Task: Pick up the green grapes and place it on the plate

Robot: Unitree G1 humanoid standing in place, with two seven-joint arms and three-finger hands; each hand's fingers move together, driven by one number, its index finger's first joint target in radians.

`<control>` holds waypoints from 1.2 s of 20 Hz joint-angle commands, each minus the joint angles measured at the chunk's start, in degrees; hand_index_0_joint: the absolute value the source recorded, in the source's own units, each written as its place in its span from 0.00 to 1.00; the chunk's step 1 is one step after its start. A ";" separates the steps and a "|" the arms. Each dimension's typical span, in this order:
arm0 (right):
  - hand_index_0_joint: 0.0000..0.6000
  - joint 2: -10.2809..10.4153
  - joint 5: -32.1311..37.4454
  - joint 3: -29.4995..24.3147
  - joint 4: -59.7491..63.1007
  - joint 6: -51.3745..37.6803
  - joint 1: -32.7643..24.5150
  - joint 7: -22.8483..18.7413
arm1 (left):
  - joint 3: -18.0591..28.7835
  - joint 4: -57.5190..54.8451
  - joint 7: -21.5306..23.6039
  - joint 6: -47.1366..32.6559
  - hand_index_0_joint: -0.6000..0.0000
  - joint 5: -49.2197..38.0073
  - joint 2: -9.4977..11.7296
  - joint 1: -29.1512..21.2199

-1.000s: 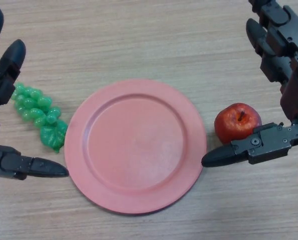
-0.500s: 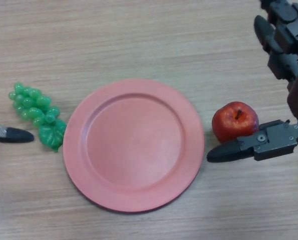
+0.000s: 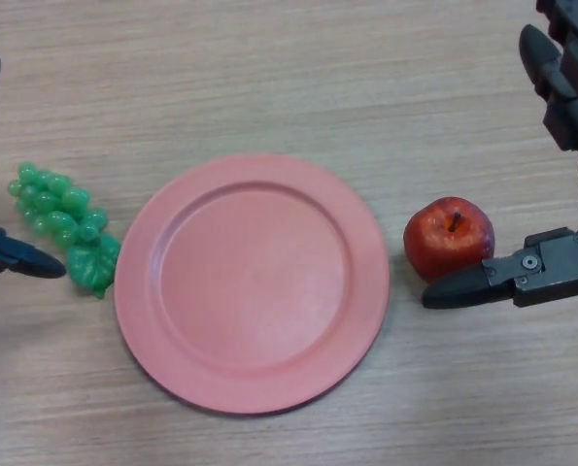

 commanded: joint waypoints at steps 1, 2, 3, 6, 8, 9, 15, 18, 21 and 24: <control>0.00 -1.25 1.57 -3.57 -2.58 -9.14 -1.07 -1.59 | 2.49 0.45 5.04 -6.41 1.00 3.24 5.10 -4.08; 0.00 -1.37 1.82 -3.87 -2.60 -9.06 -0.97 -1.62 | 1.79 2.98 5.45 -6.73 1.00 5.25 5.15 -5.15; 0.00 -1.42 1.84 -3.97 -2.51 -9.20 -0.89 -1.71 | 1.44 4.25 5.78 -6.87 1.00 6.08 5.06 -5.65; 0.00 -1.50 2.28 -4.43 -2.50 -9.44 -0.20 -1.79 | -0.24 8.97 5.70 -7.58 1.00 9.18 4.94 -7.42; 0.00 -1.58 2.61 -4.82 -2.40 -9.60 0.00 -1.86 | -1.00 10.81 5.74 -7.77 1.00 11.08 4.83 -7.82; 0.00 -1.58 2.80 -4.98 -2.42 -9.49 0.02 -1.91 | -1.37 11.18 5.62 -7.84 1.00 12.17 5.00 -7.70; 0.00 -1.94 3.48 -5.76 -2.47 -9.52 0.10 -2.35 | -2.66 12.81 5.78 -7.77 0.25 18.33 5.04 -6.70; 0.00 -2.21 3.29 -5.40 -3.11 -8.75 0.01 -2.64 | -2.37 17.15 14.73 -11.39 0.00 24.09 5.54 -7.59; 0.00 -1.97 2.98 -5.04 -3.36 -9.40 0.65 -2.59 | -2.35 19.35 20.86 -13.58 0.00 25.62 7.09 -8.19; 0.00 -1.80 2.73 -4.97 -3.63 -9.78 1.15 -2.39 | -1.53 18.20 22.80 -15.09 0.00 26.65 10.04 -7.09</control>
